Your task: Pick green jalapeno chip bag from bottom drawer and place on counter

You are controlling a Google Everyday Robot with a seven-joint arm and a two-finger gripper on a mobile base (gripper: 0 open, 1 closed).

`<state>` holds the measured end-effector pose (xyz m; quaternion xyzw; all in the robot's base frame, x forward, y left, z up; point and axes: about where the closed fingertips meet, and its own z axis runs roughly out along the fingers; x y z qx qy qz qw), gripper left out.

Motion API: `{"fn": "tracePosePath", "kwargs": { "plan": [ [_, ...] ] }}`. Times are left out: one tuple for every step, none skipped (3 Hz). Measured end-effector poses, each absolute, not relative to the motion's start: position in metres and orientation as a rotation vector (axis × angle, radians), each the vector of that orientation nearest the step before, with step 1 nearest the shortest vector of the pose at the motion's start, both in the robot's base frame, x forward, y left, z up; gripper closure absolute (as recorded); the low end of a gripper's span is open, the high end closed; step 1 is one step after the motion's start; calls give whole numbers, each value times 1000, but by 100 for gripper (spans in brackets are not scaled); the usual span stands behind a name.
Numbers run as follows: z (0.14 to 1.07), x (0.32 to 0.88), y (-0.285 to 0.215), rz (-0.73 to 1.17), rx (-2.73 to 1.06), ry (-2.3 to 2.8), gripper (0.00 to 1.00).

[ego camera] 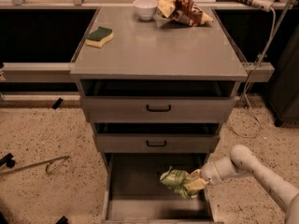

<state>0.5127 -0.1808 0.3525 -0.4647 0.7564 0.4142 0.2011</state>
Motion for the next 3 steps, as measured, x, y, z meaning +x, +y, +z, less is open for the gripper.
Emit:
{"fn": "tracePosePath", "kwargs": {
  "plan": [
    [361,471,-210,1159,-1262,2119,100],
    [411,462,-227,995,-1259,1991,100],
    [421,464,-230,959,-1250,1952,100]
  ]
}}
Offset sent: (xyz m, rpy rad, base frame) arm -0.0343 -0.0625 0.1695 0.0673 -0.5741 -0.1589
